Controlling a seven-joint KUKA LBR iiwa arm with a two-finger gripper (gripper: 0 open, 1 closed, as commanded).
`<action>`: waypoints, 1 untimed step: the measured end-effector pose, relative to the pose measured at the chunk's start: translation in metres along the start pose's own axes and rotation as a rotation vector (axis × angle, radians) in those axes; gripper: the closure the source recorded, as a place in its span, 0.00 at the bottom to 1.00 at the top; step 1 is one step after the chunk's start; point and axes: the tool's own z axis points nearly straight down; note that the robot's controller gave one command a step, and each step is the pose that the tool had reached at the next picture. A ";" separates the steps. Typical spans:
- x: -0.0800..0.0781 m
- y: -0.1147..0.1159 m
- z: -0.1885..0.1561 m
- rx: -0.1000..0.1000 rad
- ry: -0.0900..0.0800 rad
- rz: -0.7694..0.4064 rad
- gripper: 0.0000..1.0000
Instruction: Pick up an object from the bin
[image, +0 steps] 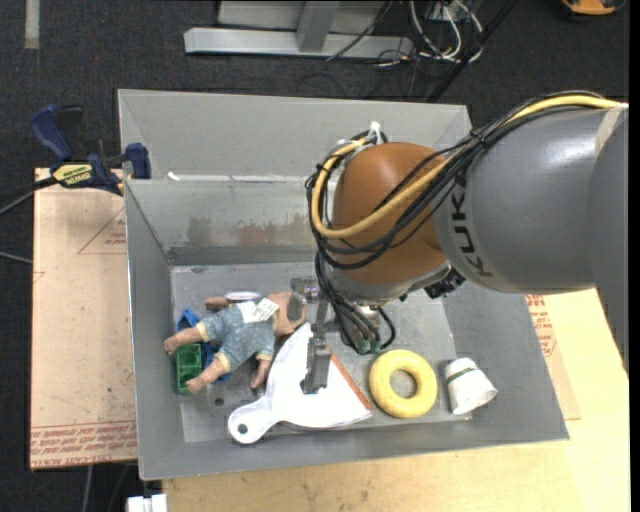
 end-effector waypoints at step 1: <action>-0.002 -0.001 -0.005 -0.001 -0.008 0.003 0.00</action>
Offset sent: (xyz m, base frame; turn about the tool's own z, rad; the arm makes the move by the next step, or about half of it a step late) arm -0.0041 0.0102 -0.1096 -0.2637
